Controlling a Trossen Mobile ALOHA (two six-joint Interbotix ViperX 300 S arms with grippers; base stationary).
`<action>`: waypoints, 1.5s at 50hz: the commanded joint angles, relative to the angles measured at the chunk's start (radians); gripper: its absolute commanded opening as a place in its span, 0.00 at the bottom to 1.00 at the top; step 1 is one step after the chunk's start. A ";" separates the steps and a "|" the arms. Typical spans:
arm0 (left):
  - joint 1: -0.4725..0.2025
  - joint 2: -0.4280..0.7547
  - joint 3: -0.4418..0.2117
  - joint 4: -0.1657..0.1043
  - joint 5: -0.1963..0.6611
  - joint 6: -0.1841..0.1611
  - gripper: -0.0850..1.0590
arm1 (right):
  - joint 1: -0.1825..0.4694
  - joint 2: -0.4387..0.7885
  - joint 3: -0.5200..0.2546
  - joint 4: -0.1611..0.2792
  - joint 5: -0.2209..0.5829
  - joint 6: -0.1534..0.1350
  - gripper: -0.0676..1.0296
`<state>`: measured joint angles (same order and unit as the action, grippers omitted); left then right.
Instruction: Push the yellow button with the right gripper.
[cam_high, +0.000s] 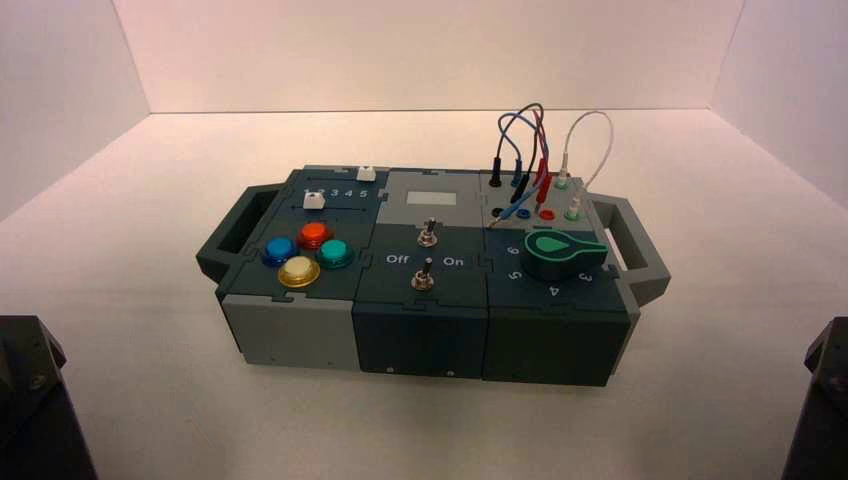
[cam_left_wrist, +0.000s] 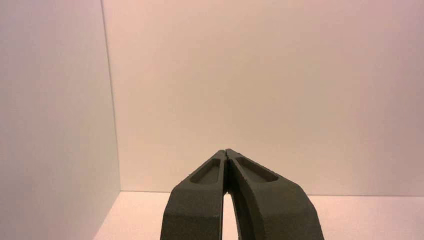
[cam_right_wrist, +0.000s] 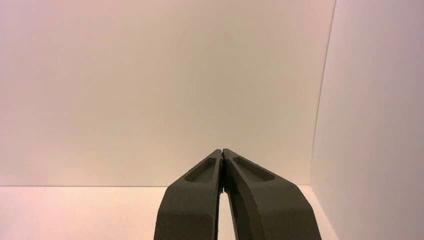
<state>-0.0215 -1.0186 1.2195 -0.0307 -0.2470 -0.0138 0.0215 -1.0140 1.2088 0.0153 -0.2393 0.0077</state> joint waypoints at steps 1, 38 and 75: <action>-0.002 0.003 -0.028 0.002 -0.006 0.003 0.05 | 0.003 0.006 -0.029 0.003 -0.008 0.005 0.04; -0.055 0.021 -0.066 0.002 0.075 0.003 0.05 | 0.103 0.055 -0.071 0.008 0.089 0.002 0.04; -0.310 -0.040 -0.189 -0.025 0.707 -0.037 0.05 | 0.443 0.110 -0.179 0.048 0.489 0.005 0.04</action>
<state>-0.3160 -1.0584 1.0784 -0.0506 0.4004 -0.0476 0.4418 -0.9158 1.0630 0.0522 0.2378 0.0077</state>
